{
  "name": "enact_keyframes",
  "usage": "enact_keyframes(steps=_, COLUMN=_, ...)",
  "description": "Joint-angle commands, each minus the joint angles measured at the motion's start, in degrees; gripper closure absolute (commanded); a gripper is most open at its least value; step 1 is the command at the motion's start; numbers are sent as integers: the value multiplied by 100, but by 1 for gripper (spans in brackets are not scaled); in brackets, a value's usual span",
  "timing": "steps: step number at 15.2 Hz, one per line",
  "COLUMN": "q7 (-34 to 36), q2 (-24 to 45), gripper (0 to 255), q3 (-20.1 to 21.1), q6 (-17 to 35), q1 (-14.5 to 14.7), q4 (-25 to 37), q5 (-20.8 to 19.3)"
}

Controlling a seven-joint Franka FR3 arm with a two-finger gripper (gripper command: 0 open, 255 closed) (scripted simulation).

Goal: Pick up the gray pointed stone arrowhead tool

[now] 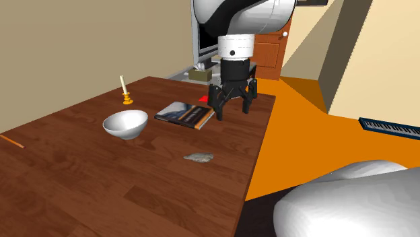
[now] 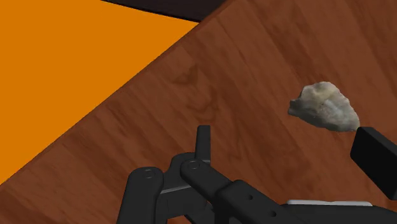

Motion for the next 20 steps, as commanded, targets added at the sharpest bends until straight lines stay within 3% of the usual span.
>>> enact_keyframes(steps=1, q7=-106, q2=76, gripper=0, q3=78, q6=318, q1=161, q4=-231, q5=123)
enact_keyframes(steps=9, q7=-506, q2=783, gripper=0, q3=458, q6=1641, q1=832, q4=-850, q5=646)
enact_keyframes(steps=18, q7=-552, q2=1138, gripper=0, q3=516, q6=2361, q1=848, q4=-1216, q5=707)
enact_keyframes(steps=19, q7=-550, q2=1132, gripper=255, q3=516, q6=2356, q1=849, q4=-1217, q5=708)
enact_keyframes(steps=20, q7=-550, q2=1142, gripper=255, q3=517, q6=2359, q1=847, q4=-1210, q5=706)
